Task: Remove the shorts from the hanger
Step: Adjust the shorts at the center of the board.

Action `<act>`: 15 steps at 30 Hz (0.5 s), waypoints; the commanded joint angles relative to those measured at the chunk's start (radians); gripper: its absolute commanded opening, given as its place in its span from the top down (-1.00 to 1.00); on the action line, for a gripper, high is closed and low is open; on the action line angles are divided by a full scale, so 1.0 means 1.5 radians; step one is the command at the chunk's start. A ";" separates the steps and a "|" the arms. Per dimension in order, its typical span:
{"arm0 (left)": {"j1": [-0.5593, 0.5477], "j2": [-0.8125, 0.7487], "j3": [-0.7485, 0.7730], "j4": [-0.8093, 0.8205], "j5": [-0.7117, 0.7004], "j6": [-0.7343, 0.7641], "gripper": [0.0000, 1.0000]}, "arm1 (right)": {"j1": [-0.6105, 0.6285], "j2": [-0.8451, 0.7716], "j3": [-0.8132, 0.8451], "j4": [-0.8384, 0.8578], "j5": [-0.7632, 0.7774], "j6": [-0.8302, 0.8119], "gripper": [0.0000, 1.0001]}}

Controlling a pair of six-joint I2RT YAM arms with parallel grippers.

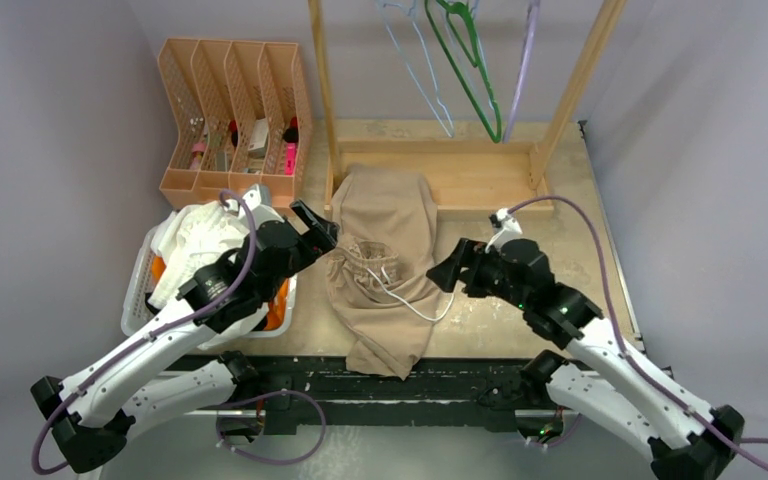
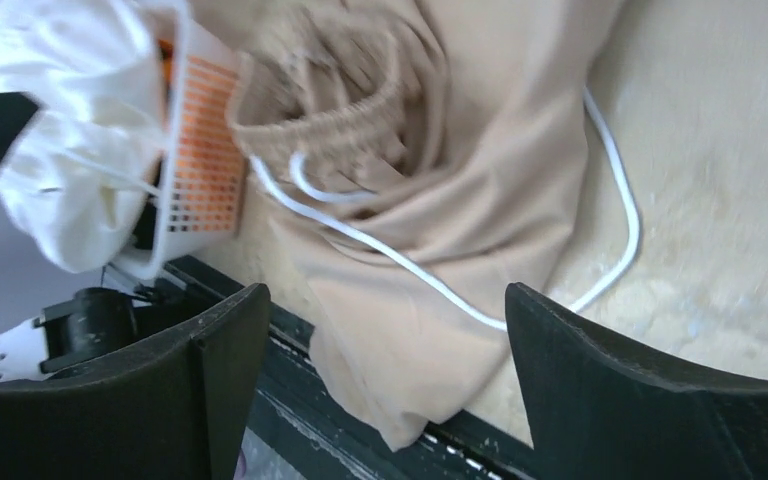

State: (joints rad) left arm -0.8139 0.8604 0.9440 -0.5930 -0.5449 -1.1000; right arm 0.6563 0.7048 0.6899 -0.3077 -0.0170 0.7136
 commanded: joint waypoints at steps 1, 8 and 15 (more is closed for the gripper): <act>-0.001 -0.001 -0.017 0.007 0.011 -0.016 -0.75 | 0.001 0.067 -0.055 0.095 -0.031 0.142 -0.84; -0.001 0.002 -0.014 -0.022 0.006 -0.047 -0.71 | 0.026 0.311 0.039 0.120 -0.014 0.129 -0.94; -0.001 -0.066 0.010 -0.105 -0.108 -0.075 -0.68 | 0.140 0.520 0.219 0.042 0.187 0.076 -0.99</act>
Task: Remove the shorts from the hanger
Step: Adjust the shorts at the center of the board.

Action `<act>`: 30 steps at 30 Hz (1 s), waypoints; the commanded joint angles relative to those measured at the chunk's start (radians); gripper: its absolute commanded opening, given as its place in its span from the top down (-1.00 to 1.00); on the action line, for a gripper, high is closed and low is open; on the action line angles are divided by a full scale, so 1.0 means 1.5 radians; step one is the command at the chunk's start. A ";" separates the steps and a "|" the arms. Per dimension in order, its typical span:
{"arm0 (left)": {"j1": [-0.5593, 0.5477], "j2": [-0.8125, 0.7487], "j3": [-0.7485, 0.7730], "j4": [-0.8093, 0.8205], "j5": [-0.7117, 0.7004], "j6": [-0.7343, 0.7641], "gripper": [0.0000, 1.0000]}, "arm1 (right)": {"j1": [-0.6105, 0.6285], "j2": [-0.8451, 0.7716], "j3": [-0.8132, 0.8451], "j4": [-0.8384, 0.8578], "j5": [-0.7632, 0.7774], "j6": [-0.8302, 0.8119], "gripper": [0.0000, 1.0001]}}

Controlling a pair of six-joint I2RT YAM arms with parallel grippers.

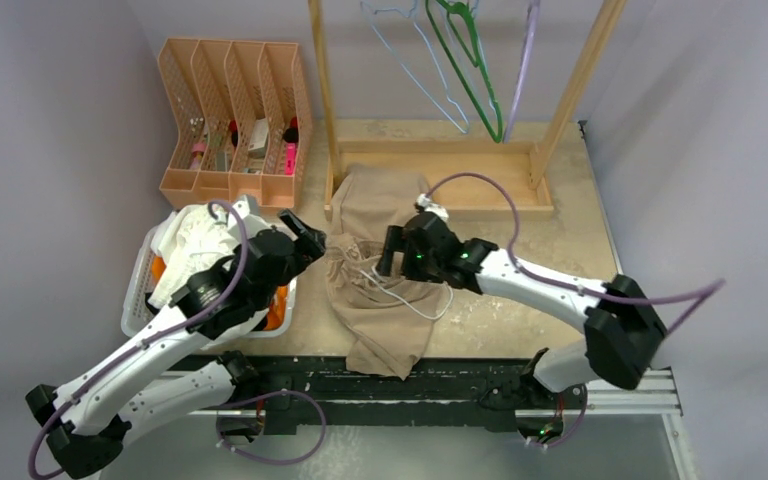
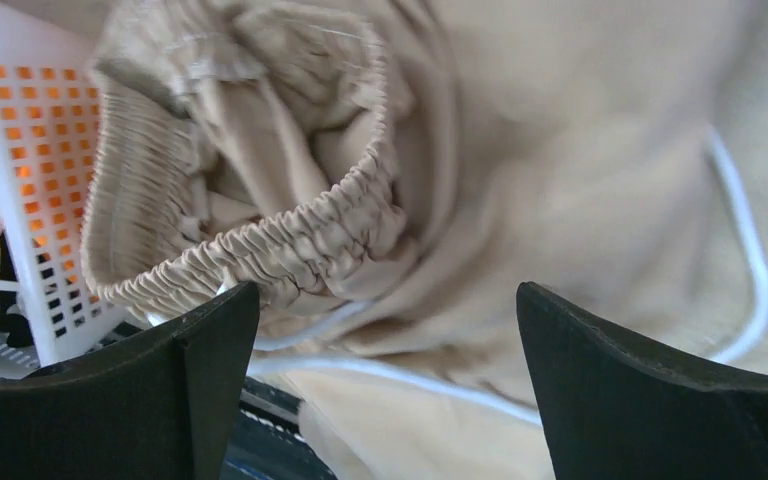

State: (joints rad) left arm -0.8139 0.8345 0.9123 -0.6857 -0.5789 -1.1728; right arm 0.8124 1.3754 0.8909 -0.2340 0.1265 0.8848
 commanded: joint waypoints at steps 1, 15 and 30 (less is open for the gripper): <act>-0.001 -0.059 0.030 -0.052 -0.093 -0.031 -0.68 | 0.039 0.112 0.096 -0.004 0.086 -0.050 -0.99; -0.001 -0.070 0.003 -0.060 -0.088 -0.036 -0.72 | 0.041 0.279 0.089 -0.029 0.118 -0.048 0.13; -0.001 0.003 -0.117 0.121 0.074 -0.060 -0.75 | 0.039 -0.120 -0.085 0.272 -0.142 -0.086 1.00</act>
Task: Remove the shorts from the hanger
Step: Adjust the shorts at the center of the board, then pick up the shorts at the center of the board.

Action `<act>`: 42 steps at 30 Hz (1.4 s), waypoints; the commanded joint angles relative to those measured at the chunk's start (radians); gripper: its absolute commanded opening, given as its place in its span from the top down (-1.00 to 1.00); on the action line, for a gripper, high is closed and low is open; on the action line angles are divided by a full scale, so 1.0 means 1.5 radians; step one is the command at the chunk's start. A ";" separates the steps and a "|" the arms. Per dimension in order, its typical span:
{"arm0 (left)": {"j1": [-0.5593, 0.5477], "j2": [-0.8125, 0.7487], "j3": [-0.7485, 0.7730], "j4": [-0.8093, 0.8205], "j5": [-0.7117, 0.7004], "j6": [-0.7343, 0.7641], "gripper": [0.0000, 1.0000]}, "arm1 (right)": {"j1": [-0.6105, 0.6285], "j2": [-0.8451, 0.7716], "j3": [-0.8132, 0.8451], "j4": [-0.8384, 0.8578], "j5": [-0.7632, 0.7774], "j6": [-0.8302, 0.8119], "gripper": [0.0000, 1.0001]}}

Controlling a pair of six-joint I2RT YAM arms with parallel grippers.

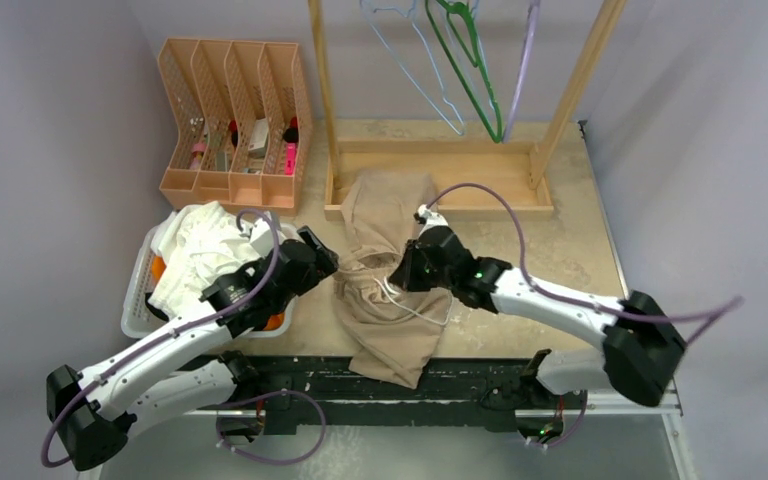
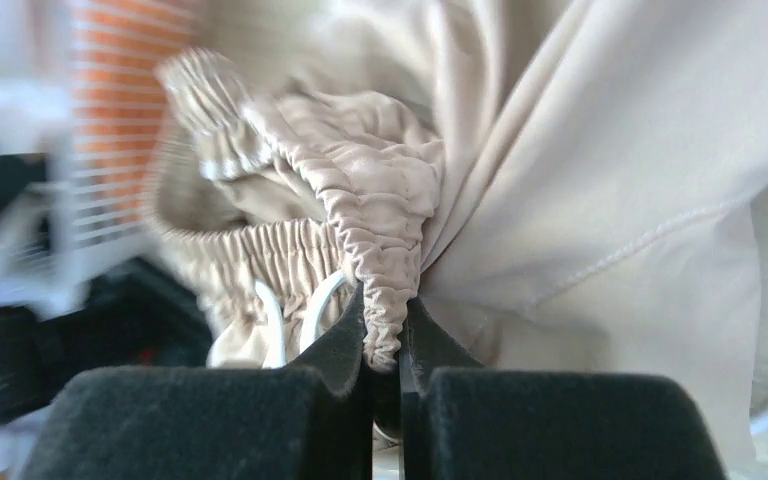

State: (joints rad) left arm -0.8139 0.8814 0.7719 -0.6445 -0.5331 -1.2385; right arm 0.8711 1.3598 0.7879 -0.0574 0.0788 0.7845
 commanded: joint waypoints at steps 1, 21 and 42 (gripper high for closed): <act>-0.001 -0.036 -0.026 0.100 0.041 -0.015 -0.76 | -0.002 -0.139 -0.025 0.174 -0.120 -0.018 1.00; -0.001 0.039 0.002 0.166 0.165 0.120 -0.77 | -0.048 -0.125 -0.104 -0.032 -0.032 0.112 0.98; -0.078 0.501 0.282 0.035 0.140 -0.040 -0.83 | -0.048 -0.432 -0.042 -0.456 0.295 0.373 -0.74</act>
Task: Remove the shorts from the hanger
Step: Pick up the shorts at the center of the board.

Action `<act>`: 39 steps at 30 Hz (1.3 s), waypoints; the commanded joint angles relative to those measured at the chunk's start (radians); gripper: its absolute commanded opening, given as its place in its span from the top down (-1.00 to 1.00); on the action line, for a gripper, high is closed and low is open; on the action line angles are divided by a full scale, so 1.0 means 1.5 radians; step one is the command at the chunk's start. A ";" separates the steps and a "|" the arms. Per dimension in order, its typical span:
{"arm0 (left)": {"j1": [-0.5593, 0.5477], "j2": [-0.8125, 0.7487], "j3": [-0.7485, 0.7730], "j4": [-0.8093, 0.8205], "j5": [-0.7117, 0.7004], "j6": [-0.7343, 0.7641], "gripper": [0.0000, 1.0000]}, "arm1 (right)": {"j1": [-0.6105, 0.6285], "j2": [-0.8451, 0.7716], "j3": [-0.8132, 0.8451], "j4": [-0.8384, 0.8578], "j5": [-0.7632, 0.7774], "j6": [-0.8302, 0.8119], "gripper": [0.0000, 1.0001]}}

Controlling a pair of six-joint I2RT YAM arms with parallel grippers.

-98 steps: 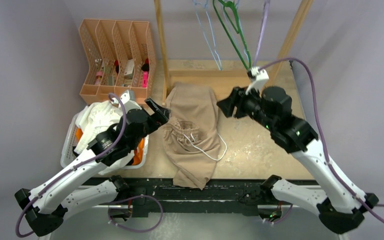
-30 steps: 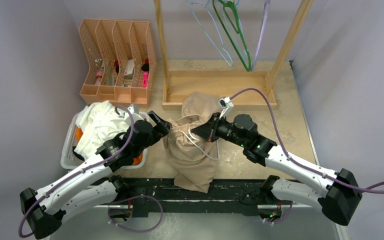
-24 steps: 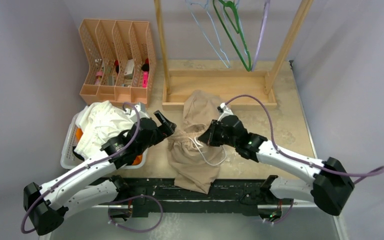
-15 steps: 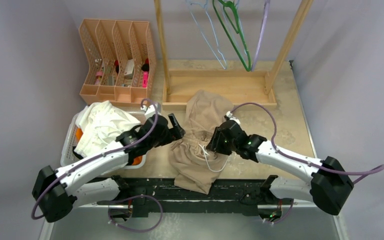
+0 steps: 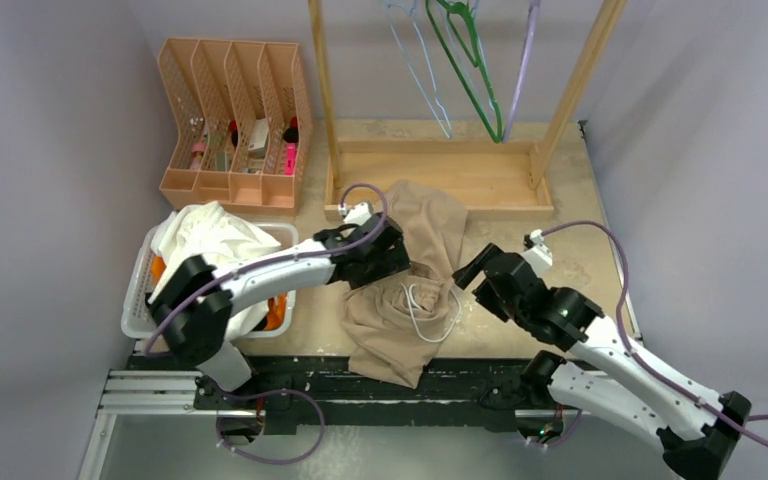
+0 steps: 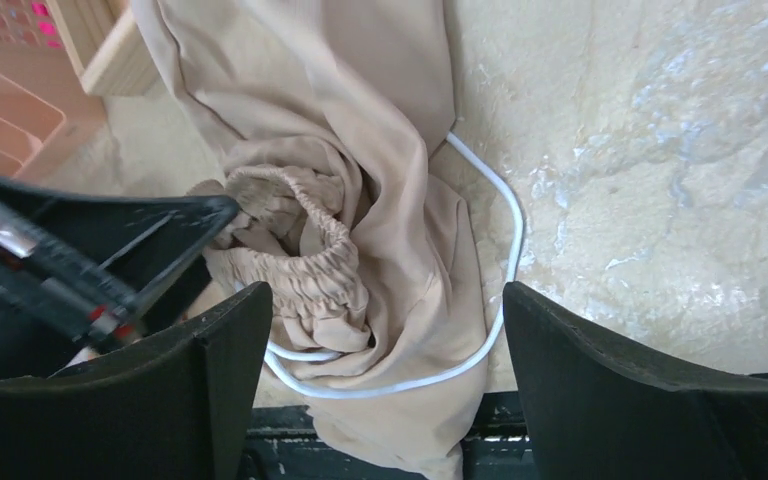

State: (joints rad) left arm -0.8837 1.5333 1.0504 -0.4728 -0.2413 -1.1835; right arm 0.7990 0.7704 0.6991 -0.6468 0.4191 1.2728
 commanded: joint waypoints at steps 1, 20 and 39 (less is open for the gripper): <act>-0.034 0.093 0.121 -0.109 -0.069 -0.091 -0.84 | 0.000 -0.047 0.019 -0.069 0.070 0.049 -0.76; -0.067 0.421 0.211 -0.186 -0.167 0.098 -0.06 | 0.000 -0.057 0.042 -0.115 0.083 0.046 -0.75; -0.059 -0.088 0.200 -0.191 -0.302 0.182 1.00 | 0.000 -0.087 0.028 -0.110 0.087 0.039 -0.74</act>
State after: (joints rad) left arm -0.9840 1.6253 1.2961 -0.7349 -0.5655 -0.9520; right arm 0.7990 0.6399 0.7391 -0.8295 0.5285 1.3212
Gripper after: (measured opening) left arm 0.135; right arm 0.874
